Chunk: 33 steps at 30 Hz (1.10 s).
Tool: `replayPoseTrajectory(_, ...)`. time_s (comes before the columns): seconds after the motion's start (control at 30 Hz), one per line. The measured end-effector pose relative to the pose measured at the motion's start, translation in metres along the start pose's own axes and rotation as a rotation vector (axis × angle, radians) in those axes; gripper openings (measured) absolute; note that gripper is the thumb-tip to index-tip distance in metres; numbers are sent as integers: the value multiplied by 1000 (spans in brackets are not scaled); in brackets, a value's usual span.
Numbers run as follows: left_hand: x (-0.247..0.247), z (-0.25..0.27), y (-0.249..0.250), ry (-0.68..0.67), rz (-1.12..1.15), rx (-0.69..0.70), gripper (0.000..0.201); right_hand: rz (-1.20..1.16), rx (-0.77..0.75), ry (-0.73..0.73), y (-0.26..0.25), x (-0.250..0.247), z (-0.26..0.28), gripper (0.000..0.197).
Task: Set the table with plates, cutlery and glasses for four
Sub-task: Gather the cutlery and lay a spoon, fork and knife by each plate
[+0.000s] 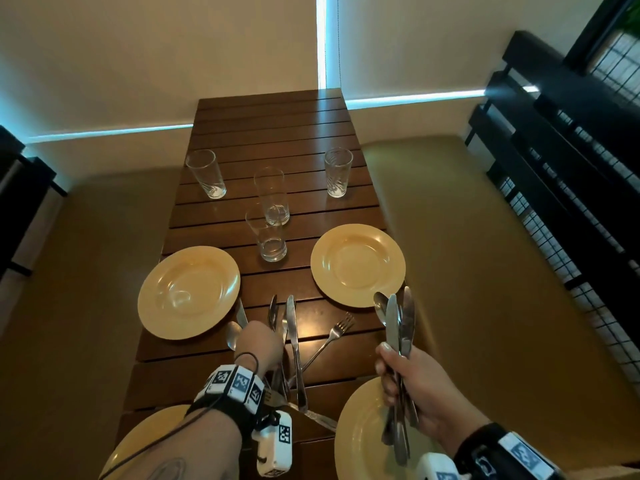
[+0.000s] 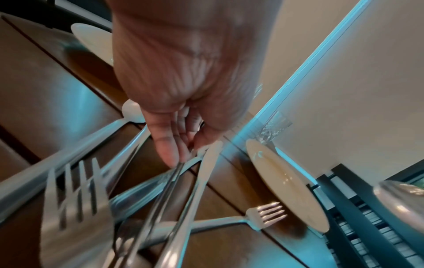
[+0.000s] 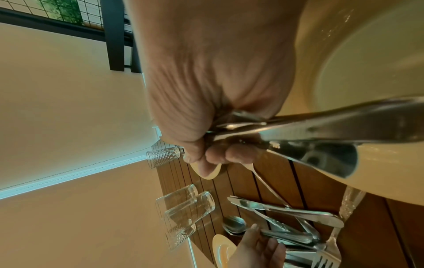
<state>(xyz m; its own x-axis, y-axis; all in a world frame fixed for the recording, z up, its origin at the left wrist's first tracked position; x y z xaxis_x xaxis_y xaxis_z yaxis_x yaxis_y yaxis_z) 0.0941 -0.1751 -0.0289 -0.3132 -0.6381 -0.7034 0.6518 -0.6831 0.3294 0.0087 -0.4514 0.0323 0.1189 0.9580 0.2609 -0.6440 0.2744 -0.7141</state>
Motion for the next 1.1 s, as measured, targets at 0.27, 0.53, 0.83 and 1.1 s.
replayPoseTrajectory(0.27, -26, 104, 53, -329, 442, 251, 14, -51, 23, -103, -13, 51, 9, 25)
replayPoseTrajectory(0.53, -13, 127, 63, -299, 411, 389, 6, -71, 26, -142, -8, 83, 15, 31)
replayPoseTrajectory(0.83, -33, 105, 36, -104, 233, 569, 14, 13, 13, 10, 8, 65, 12, 42)
replayPoseTrajectory(1.1, 5, 13, -6, -33, -122, 136, 38, 20, 97, 88, 20, 33, 30, 38)
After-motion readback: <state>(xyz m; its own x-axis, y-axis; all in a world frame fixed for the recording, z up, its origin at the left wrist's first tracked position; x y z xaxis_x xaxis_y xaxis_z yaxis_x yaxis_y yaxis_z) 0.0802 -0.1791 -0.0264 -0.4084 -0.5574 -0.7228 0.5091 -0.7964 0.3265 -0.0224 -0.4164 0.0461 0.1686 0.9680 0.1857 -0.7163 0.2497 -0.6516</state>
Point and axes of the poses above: each hand's wrist, its own z-axis away from the middle knuckle, its own x-axis out of the palm, y = z × x, the point moved 7 cm from there along -z, towards the middle knuckle, and after that the axes turned 5 degrees about -x, right-handed, at the moved point
